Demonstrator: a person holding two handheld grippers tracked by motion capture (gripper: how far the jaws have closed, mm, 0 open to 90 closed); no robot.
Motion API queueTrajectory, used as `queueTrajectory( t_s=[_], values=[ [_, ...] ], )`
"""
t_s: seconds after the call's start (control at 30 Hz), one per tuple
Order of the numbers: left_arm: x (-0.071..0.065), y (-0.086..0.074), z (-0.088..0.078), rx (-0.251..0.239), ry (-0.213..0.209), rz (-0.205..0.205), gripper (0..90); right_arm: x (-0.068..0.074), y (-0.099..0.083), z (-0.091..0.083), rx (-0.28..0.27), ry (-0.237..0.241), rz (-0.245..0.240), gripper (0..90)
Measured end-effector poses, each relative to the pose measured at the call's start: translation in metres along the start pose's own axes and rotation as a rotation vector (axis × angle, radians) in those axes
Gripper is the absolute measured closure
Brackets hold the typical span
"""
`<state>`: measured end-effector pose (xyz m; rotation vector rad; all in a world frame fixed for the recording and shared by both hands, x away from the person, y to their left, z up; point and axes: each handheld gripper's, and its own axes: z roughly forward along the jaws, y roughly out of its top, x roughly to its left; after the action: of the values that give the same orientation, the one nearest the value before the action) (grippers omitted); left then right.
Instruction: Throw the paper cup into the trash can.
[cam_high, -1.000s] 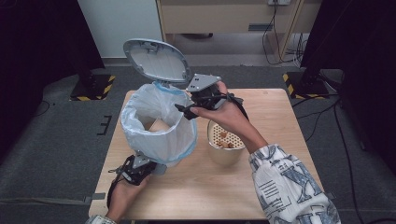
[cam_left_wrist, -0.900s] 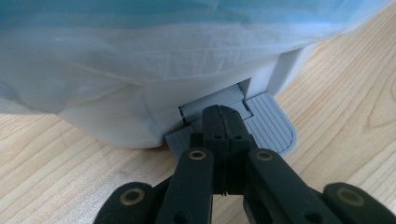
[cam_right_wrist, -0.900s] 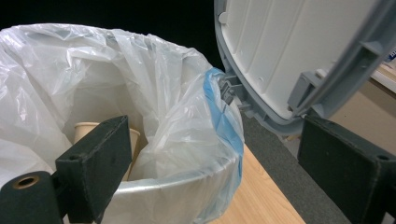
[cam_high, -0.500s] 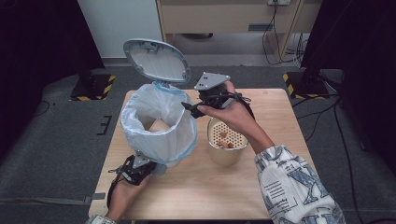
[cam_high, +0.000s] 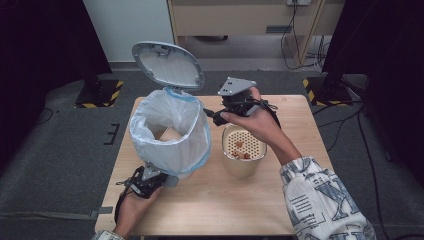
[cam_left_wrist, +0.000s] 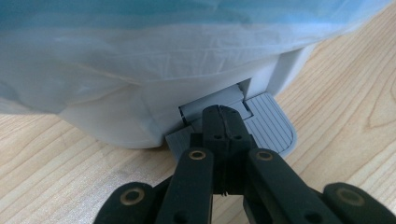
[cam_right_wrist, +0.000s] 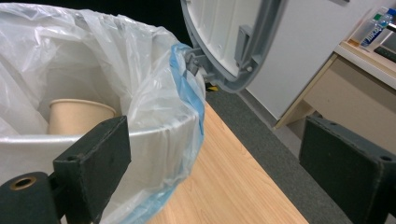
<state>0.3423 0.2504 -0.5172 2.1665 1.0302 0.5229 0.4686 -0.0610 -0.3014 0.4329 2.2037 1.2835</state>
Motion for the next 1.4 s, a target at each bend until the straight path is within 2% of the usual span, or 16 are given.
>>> queueTrajectory(
  t_s=[0.43, 1.4],
  values=[
    [0.000, 0.000, 0.000, 0.000, -0.001, -0.001, 89.9, -0.012, -0.019, -0.008, 0.025, -0.029, 0.033, 8.4],
    [0.000, 0.000, 0.000, 0.003, 0.001, 0.004, 89.9, -0.038, -0.072, -0.038, 0.077, -0.103, 0.107, 8.4]
  ],
)
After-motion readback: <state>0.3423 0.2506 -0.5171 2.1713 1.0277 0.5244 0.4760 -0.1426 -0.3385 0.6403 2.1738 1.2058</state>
